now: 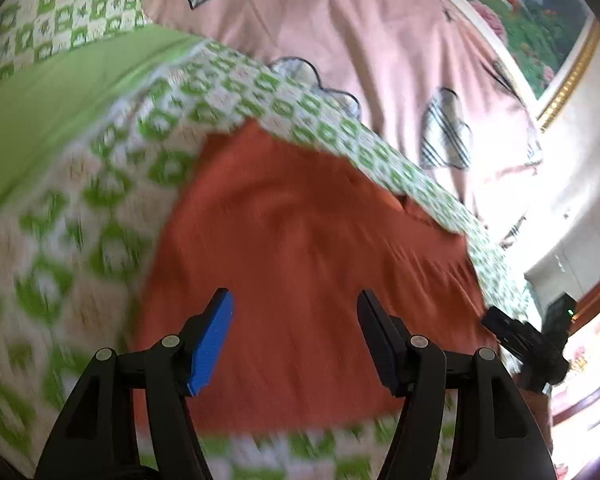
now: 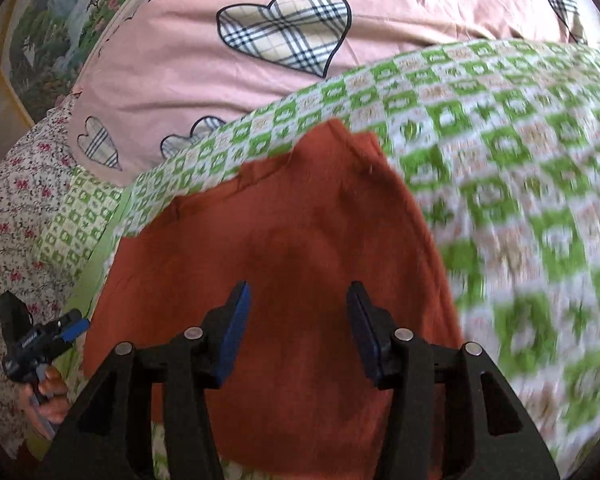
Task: Fold small clothes
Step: 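Release the folded sweater and smooth it with both tools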
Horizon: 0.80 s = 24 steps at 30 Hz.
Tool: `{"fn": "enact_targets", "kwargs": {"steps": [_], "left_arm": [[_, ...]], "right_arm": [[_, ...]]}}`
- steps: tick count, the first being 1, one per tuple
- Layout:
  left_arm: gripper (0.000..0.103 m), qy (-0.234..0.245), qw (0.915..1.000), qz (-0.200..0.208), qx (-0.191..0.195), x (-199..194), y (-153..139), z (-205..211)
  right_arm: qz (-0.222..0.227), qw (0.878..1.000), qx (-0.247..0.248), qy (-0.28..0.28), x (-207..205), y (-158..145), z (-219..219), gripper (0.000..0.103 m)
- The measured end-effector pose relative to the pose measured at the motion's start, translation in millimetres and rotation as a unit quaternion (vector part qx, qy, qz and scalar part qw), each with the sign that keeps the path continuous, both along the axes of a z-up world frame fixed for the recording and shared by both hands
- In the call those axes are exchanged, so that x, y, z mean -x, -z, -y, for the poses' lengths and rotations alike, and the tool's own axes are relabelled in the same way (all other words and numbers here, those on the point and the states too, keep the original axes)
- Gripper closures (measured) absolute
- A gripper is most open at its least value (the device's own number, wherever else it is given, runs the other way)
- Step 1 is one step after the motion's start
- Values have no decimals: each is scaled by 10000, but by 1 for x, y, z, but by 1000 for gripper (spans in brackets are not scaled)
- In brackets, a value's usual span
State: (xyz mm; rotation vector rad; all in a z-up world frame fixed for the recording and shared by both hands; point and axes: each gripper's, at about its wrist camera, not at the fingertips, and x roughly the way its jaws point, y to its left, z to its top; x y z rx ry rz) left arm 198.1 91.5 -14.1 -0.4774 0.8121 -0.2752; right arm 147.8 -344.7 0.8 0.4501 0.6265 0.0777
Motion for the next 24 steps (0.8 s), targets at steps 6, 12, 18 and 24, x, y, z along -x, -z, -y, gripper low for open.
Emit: {"fn": "enact_targets", "kwargs": {"steps": [6, 12, 18, 24], "left_arm": [[36, 45, 9991, -299, 304, 52, 23, 14], [36, -115, 9971, -580, 470, 66, 43, 18], [32, -605, 9922, -492, 972, 67, 54, 11], [38, -1066, 9887, -333, 995, 37, 55, -8]], "right_arm": [[73, 9999, -148, 21, 37, 15, -20, 48], [83, 9993, -372, -14, 59, 24, -38, 46], [95, 9990, -406, -172, 66, 23, -50, 46], [116, 9987, -404, -303, 63, 19, -56, 45]]}}
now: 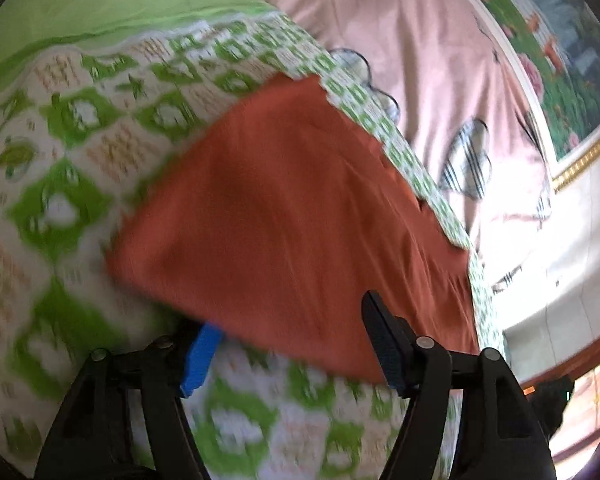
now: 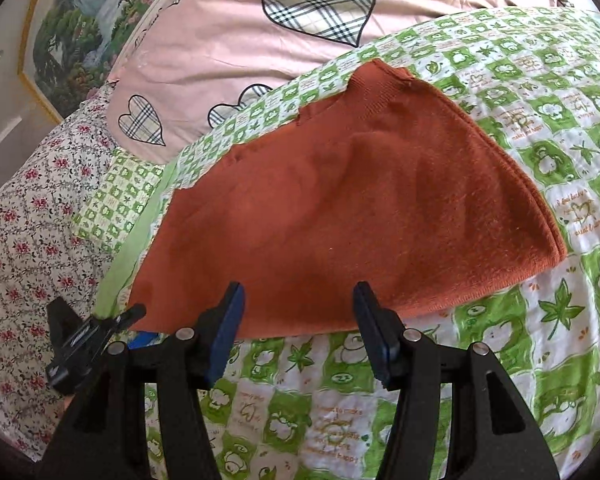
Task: Fold small clothes
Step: 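Release the folded sweater and smooth it with both tools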
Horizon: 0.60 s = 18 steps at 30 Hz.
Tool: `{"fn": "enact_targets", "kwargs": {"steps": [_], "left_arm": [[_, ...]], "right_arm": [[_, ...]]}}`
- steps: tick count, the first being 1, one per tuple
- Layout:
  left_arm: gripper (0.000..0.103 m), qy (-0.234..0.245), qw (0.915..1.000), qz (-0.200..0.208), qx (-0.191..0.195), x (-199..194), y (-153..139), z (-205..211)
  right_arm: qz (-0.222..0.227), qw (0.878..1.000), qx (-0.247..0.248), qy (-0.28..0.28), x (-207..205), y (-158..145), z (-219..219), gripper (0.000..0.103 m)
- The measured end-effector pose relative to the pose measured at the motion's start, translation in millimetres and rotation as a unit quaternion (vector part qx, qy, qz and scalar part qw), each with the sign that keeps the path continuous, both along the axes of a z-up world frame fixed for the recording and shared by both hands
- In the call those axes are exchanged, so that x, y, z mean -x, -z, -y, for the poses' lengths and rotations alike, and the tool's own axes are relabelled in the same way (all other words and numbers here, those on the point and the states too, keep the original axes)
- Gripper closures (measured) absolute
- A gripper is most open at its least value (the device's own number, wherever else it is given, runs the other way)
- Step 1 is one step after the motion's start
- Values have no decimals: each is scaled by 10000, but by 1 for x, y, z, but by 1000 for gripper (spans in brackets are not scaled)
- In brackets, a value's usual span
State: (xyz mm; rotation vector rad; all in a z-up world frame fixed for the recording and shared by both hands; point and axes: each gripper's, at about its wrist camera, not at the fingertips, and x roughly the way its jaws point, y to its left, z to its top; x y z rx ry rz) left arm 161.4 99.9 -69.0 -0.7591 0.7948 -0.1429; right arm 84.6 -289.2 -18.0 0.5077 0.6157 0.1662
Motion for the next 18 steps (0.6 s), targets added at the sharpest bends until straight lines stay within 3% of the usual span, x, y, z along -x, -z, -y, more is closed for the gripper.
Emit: {"fn": "enact_targets", "kwargs": {"steps": [4, 7, 8, 11, 12, 18], "left_arm": [[43, -459, 9988, 6, 152, -20, 2, -17], [45, -577, 9983, 7, -16, -30, -1, -17], [51, -577, 9983, 5, -44, -31, -2, -17], [82, -427, 9990, 70, -97, -34, -6, -12], [87, -373, 9991, 112, -157, -35, -9, -8], [93, 4, 9968, 600, -526, -30, -47, 26]], "right_arm": [[10, 10000, -79, 42, -1, -1, 5, 45], [55, 9999, -109, 54, -3, -4, 9, 45], [66, 9999, -124, 51, -4, -5, 11, 45], [74, 9998, -158, 69, -7, -6, 17, 45], [87, 9998, -160, 73, -7, -7, 19, 45], [149, 9995, -262, 107, -11, -14, 36, 45]]}}
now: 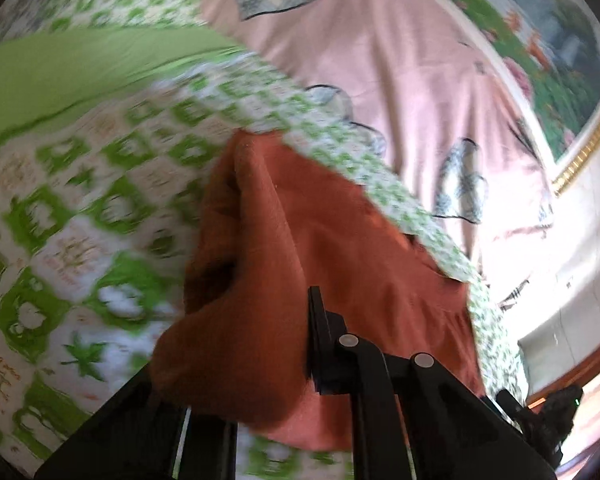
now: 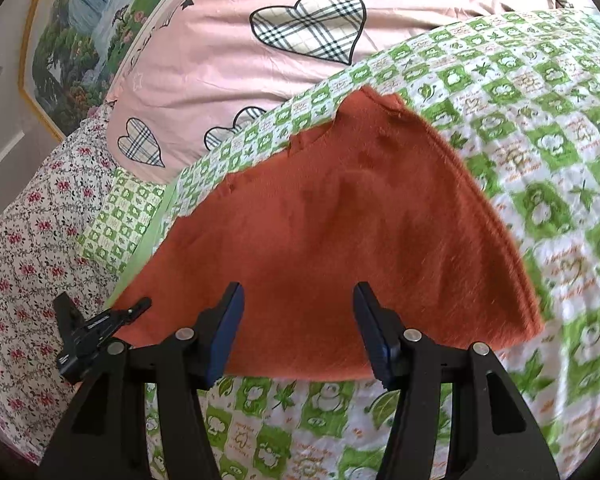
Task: Fold small clothes
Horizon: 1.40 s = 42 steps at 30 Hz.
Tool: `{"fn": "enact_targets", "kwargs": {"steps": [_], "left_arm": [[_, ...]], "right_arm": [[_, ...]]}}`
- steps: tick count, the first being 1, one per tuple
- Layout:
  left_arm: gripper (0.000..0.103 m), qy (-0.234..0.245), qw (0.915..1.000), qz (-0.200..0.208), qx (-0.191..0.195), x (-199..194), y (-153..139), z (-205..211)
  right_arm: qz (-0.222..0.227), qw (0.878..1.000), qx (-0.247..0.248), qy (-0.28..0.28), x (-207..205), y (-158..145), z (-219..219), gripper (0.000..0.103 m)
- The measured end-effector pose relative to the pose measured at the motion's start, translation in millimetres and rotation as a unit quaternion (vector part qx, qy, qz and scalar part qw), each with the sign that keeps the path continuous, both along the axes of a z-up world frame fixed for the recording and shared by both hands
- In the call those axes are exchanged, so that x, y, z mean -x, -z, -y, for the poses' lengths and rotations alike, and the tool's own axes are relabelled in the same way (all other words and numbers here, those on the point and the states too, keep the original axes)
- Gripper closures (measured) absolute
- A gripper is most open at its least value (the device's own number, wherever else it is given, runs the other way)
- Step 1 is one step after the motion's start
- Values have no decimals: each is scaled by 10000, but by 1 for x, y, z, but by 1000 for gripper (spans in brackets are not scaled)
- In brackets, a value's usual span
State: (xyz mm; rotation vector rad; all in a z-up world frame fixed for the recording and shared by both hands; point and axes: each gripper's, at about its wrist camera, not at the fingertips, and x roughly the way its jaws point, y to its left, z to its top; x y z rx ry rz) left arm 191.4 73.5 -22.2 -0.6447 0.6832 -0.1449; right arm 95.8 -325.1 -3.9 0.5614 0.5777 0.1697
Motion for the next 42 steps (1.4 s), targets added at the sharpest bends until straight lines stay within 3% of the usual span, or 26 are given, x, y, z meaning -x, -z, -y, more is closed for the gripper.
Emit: {"fn": "enact_targets", "kwargs": {"steps": [8, 11, 14, 19, 25, 27, 28, 29, 30, 34, 37, 42], "left_arm": [[92, 1169, 9916, 488, -276, 5, -41, 100], [93, 1553, 9857, 449, -479, -1, -31, 142], [95, 1821, 9812, 121, -631, -11, -4, 168], [96, 1950, 9786, -32, -658, -9, 13, 171], [96, 2105, 9749, 117, -721, 2, 6, 167], [96, 2135, 9745, 89, -691, -1, 7, 164], [96, 2139, 9744, 77, -689, -5, 7, 166], [96, 2141, 9742, 69, -705, -5, 7, 166], [96, 2146, 9739, 78, -729, -4, 5, 166], [96, 2316, 9704, 243, -636, -9, -12, 176], [96, 2626, 9627, 408, -501, -7, -28, 201], [96, 3143, 9476, 490, -288, -11, -34, 258]], "right_arm": [[-69, 9994, -292, -173, -10, -8, 28, 45], [-103, 9984, -440, -343, -22, -13, 36, 45], [-300, 9969, -477, -540, -47, -11, 35, 38], [-512, 9894, -675, -1177, -101, -4, 15, 26], [-806, 9755, -576, -1963, -174, 2, -43, 25], [-930, 9740, -615, -1970, -195, 7, -54, 25], [-991, 9733, -640, -1971, -203, 10, -57, 40], [-1023, 9729, -671, -1962, -208, 12, -58, 74], [-1021, 9733, -718, -1927, -211, 11, -57, 79], [-434, 9784, -595, -1931, -189, -20, -46, 85], [-123, 9828, -365, -1808, -166, -47, -25, 86], [-77, 9916, 71, -1292, -137, -66, 30, 86]]}}
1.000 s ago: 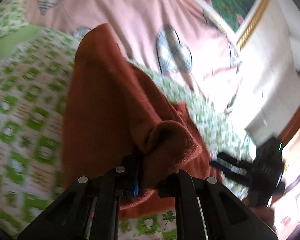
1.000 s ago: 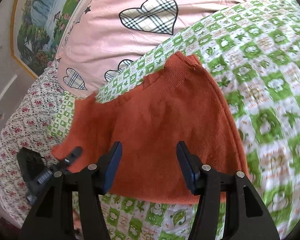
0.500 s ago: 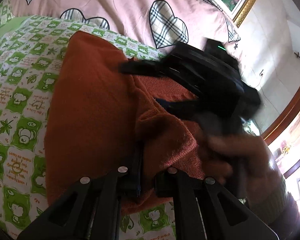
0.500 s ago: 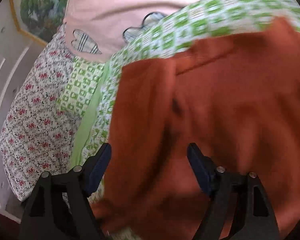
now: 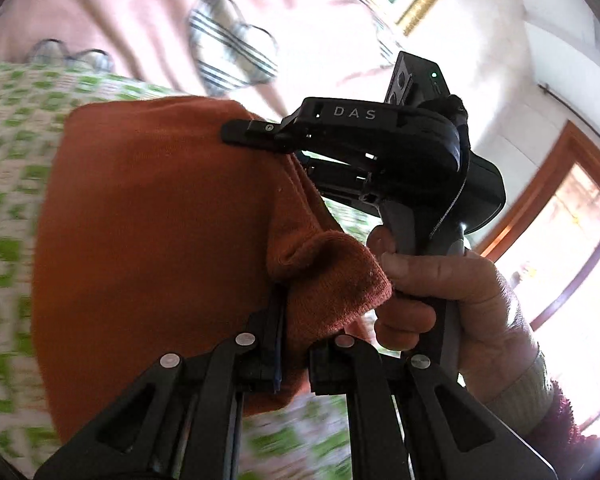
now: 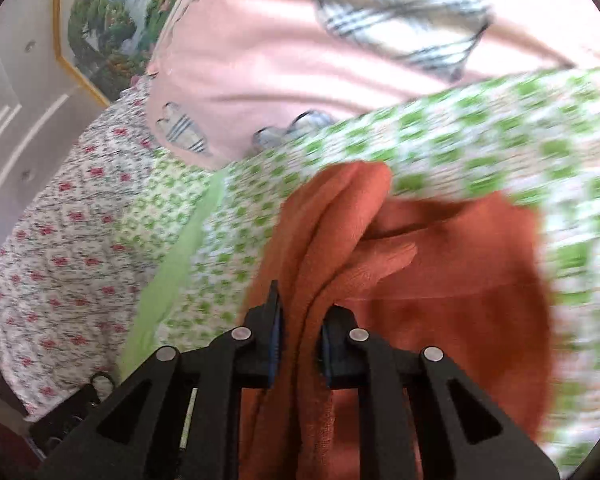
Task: Fold small clothes
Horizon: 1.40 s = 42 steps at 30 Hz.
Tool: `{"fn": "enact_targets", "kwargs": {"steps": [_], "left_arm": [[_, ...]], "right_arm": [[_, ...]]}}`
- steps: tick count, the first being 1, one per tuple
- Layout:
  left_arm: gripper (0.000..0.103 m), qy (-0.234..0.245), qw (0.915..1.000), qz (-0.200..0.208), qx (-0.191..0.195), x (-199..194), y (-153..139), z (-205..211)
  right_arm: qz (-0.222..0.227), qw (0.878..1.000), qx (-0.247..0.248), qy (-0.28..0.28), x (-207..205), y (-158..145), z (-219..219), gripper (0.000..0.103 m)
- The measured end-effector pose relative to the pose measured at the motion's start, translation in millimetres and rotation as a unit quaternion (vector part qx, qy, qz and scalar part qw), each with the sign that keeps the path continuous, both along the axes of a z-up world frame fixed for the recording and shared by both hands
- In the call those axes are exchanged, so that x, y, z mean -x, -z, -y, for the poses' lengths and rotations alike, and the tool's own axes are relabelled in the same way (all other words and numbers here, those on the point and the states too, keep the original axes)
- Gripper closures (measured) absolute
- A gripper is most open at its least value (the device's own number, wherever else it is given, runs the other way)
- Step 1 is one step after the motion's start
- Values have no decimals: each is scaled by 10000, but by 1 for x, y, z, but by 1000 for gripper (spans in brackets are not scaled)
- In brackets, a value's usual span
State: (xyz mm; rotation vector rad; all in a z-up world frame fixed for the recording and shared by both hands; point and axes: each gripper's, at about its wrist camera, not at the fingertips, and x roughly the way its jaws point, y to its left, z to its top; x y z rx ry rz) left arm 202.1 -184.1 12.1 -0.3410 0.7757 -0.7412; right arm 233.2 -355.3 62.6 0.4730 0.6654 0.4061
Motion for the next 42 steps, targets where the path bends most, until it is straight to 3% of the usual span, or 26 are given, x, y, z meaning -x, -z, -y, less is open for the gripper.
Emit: {"fn": "enact_targets", "kwargs": {"steps": [5, 9, 17, 22, 25, 27, 30, 32, 34, 37, 42], "left_arm": [[96, 321, 9988, -344, -147, -11, 26, 47], [96, 326, 9980, -470, -269, -15, 41, 55], [96, 231, 9990, -307, -235, -3, 27, 51], [92, 319, 9971, -574, -387, -3, 39, 60], [82, 418, 9965, -661, -308, 1, 35, 49], [70, 422, 9965, -636, -346, 5, 29, 35], [39, 181, 9977, -501, -419, 11, 19, -4], [26, -20, 9978, -499, -442, 8, 16, -28], [23, -272, 9969, -576, -465, -2, 16, -59], [22, -586, 9939, -804, -480, -26, 24, -85], [22, -567, 9874, -1466, -185, -66, 49, -106]], "right_arm": [[-447, 9978, 24, 480, 6, 30, 50, 86], [-638, 9963, -82, 573, 4, 55, 65, 86], [-253, 9993, -93, 276, 6, 43, 57, 86], [-564, 9967, 308, 487, 2, 55, 58, 86], [-564, 9964, 264, 580, 8, 61, 63, 81], [-534, 9958, 275, 692, 17, 59, 65, 75], [-472, 9955, 286, 766, 30, 56, 68, 60], [-451, 9961, 184, 732, 39, 57, 70, 43], [-466, 9964, 147, 688, 43, 59, 71, 35], [-582, 9965, 60, 600, 45, 67, 72, 34], [-693, 9963, -62, 501, 41, 73, 71, 34]]}}
